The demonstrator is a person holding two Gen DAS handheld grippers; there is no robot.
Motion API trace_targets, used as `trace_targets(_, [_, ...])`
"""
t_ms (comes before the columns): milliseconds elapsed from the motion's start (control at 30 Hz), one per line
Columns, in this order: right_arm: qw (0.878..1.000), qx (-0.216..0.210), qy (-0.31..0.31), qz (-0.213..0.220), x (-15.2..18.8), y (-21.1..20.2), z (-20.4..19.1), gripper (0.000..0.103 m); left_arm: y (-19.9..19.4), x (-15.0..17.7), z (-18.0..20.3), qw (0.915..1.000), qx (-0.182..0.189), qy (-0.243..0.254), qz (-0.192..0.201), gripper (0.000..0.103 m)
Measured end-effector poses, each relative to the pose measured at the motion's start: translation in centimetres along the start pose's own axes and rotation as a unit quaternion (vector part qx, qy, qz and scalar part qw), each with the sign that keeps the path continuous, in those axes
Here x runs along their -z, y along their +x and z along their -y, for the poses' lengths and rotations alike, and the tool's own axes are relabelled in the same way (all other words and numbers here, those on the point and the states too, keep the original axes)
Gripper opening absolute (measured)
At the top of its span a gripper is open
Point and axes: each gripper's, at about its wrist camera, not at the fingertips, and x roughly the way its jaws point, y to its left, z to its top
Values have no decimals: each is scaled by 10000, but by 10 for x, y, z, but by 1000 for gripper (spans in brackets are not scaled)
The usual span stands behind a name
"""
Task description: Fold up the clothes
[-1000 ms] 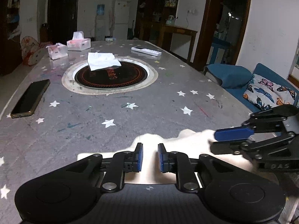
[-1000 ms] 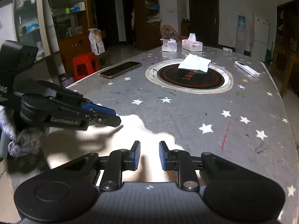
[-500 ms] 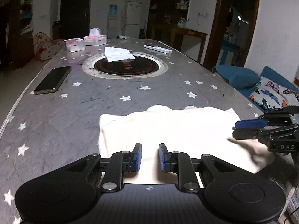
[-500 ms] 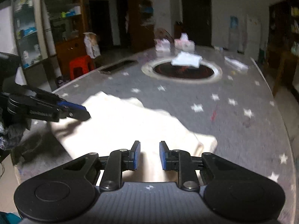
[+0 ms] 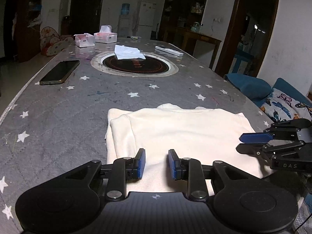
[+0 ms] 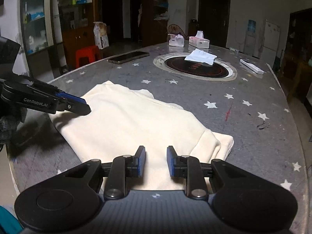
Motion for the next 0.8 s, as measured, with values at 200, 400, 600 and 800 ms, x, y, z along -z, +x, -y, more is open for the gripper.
trace_targets(200, [9999,145,79,-24,6,-8,8,22,3,2,15,9999,154,40,5,34])
trace_targets(400, [9993,321,163,-61,12,-18,17,23,2,3,25,9995,313,50,11,38])
trace_targets(600, [9995,315,-49,43,4,-30,3,34,-20,4,17,9996,103,-100,246,39])
trace_targets(800, [9986,-46,-465,259,-13,-40,-28,39,-28,17,4,9997,-143,-120,148,39])
